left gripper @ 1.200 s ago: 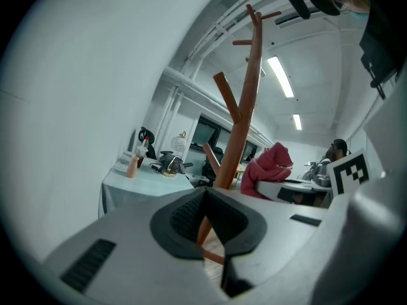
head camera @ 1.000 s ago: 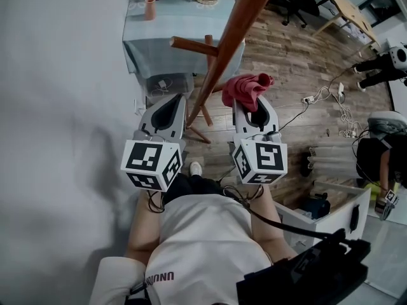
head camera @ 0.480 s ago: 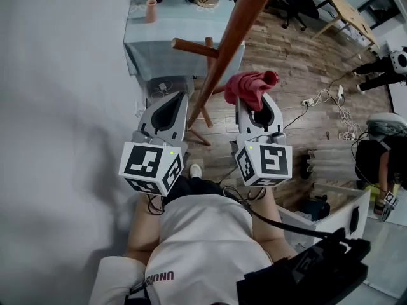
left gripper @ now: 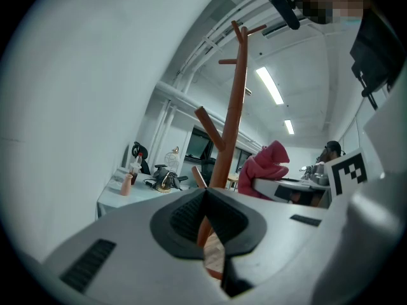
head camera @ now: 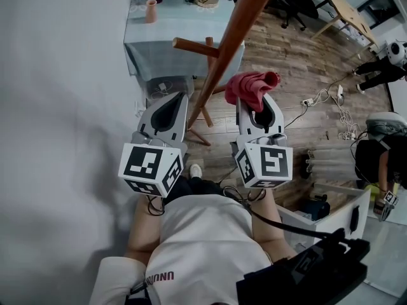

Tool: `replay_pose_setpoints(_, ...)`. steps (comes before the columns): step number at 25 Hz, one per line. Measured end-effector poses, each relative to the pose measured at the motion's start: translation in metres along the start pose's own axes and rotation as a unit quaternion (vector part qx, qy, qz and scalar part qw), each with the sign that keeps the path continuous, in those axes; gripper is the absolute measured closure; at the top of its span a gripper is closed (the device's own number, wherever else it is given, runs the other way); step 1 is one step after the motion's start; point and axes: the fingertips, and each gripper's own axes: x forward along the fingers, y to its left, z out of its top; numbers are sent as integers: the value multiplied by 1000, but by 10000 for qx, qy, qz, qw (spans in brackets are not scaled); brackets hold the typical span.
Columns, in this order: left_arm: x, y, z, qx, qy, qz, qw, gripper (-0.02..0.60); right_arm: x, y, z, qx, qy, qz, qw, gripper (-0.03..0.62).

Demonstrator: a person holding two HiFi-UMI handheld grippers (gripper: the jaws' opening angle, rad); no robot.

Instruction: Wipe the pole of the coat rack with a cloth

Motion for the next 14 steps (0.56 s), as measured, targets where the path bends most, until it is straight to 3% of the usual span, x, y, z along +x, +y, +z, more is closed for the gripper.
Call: replay_pose_setpoints(14,-3,2,-1,-38,10,21,10000,568,-2,3,1,13,-11,-7,10000,485)
